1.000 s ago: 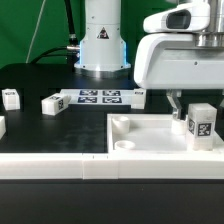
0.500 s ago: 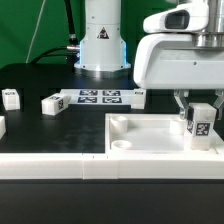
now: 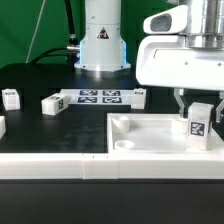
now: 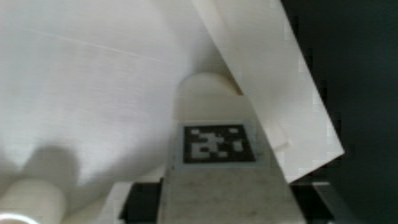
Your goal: Assemble one leg
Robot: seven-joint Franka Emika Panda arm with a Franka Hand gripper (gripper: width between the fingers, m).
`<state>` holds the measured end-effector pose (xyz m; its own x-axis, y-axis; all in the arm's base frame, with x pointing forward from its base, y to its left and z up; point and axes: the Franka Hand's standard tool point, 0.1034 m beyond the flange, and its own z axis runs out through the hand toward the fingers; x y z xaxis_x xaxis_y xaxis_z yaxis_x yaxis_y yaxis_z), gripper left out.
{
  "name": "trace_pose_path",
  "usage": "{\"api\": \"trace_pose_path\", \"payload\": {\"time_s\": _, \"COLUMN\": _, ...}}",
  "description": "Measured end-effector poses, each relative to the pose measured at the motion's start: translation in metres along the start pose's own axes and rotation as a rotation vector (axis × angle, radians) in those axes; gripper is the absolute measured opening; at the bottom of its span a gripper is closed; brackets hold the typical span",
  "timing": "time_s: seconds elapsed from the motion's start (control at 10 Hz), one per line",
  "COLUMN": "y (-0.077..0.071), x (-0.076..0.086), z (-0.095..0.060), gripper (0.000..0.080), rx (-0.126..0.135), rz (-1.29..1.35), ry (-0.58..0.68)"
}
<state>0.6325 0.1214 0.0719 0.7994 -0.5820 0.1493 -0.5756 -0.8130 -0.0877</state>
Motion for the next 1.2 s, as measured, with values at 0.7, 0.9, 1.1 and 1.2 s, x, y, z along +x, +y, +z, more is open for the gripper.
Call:
{"api": "trace_pose_path", "payload": {"time_s": 0.7, "y": 0.0005, "x": -0.0004, "z": 0.0004, "gripper": 0.0293, "rx": 0.008, "rz": 0.752, "ry": -0.044}}
{"api": "trace_pose_path", "payload": {"time_s": 0.9, "y": -0.0002, "x": -0.0002, "z": 0.0007, "gripper": 0.0294, "rx": 0.011, "rz": 0.924, "ry": -0.054}}
{"api": "trace_pose_path", "payload": {"time_s": 1.1, "y": 0.0, "x": 0.0004, "z": 0.0005, "gripper": 0.0294, "rx": 0.011, "rz": 0.955, "ry": -0.054}}
{"api": "trace_pose_path", "payload": {"time_s": 1.2, "y": 0.0, "x": 0.0003, "z": 0.0006, "gripper": 0.0383, "rx": 0.012, "rz": 0.923, "ry": -0.054}}
